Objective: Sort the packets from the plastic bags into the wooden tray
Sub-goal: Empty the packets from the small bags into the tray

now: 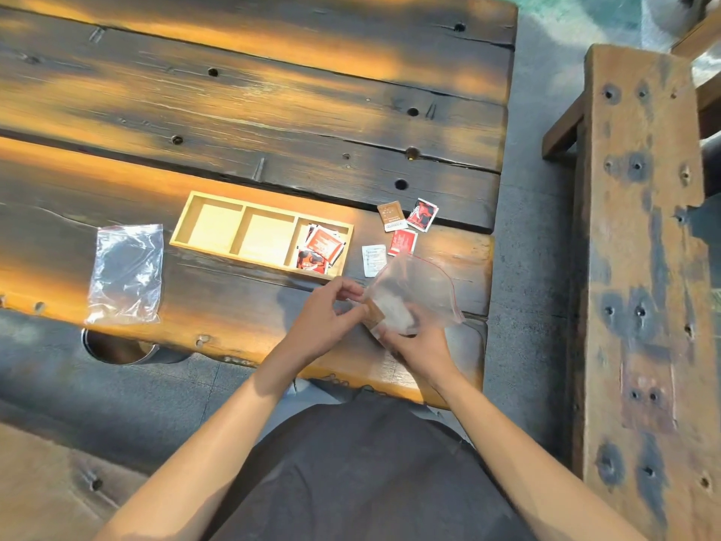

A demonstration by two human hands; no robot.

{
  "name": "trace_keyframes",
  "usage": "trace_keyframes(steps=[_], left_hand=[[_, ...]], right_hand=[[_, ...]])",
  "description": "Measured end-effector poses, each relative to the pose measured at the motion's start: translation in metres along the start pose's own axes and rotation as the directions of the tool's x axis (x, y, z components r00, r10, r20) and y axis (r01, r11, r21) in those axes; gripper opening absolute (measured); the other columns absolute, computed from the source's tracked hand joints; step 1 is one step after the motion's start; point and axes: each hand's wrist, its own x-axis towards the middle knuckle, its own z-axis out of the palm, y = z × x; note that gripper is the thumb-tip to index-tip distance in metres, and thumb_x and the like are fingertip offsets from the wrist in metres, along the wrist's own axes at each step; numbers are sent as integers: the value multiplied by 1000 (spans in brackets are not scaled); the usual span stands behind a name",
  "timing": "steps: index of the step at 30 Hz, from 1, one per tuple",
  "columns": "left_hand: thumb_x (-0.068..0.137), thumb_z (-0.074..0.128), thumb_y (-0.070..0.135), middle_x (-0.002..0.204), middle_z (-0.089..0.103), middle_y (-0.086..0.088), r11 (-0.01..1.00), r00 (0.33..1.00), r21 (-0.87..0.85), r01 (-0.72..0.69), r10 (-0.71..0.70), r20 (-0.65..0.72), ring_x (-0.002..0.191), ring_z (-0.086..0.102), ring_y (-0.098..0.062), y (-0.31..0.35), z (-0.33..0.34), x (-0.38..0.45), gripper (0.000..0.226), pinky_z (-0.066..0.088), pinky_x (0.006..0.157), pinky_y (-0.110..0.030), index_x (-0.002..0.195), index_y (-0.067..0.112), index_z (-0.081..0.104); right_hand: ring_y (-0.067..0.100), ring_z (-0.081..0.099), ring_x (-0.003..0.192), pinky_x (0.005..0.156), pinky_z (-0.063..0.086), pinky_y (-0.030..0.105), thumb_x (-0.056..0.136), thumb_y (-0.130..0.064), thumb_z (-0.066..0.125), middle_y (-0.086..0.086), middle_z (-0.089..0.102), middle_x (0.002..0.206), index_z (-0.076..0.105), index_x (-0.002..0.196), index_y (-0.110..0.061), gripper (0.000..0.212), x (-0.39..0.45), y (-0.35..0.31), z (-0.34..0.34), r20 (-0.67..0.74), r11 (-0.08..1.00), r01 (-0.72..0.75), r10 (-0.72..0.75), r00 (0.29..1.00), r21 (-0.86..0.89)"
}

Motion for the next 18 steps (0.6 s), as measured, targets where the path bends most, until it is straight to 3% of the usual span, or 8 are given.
trace_keyframes(steps=[3, 6, 9, 12, 15, 18], left_hand=[[85, 76, 38, 136, 52, 12, 986, 1000, 162, 26, -28, 8, 128, 42, -4, -19, -5, 3, 61, 36, 103, -26, 139, 28, 49], [80, 78, 53, 150, 46, 18, 995, 983, 99, 27, -45, 179, 137, 41, -2, -28, -12, 2, 78, 34, 113, -30, 147, 38, 42], [86, 79, 34, 133, 67, 17, 996, 965, -89, -11, 34, 261, 124, 60, -2, -25, -15, -7, 56, 48, 104, -24, 138, 31, 58], [90, 76, 18, 121, 75, 9, 971, 983, -238, -1, 44, 175, 114, 69, -8, -29, -20, -15, 40, 53, 97, -22, 130, 20, 67], [91, 74, 13, 118, 77, 1, 906, 996, -416, 81, -57, 71, 112, 71, -16, -42, -27, -22, 35, 55, 96, -26, 126, 13, 69], [90, 74, 15, 114, 78, -4, 831, 981, -531, 166, -195, 2, 108, 73, -23, -57, -38, -28, 30, 57, 97, -38, 120, 12, 72]], right_hand=[[12, 74, 82, 70, 60, 31, 73, -33, 90, -4, 78, 105, 66, 121, -40, 53, -5, -12, -10, 83, 997, -60, 56, 995, 56], [5, 73, 81, 68, 57, 21, 81, -11, 85, -12, 78, 92, 67, 114, -28, 42, -8, -31, -20, 208, 999, -34, 31, 978, 10], [3, 72, 80, 69, 57, 20, 84, 2, 77, -10, 77, 87, 67, 108, -27, 39, -8, -49, -21, 309, 999, -20, 30, 951, -36], [5, 71, 87, 73, 60, 24, 88, 2, 74, 1, 74, 102, 66, 111, -23, 35, -2, -61, -9, 346, 998, -52, 55, 937, -18], [20, 73, 104, 76, 64, 34, 91, -6, 75, 3, 72, 120, 62, 121, -22, 36, 6, -69, 13, 367, 994, -98, 74, 927, 45], [18, 73, 104, 77, 64, 31, 93, -9, 73, 2, 75, 115, 62, 125, -14, 35, 16, -80, 41, 393, 989, -138, 109, 913, 45]])
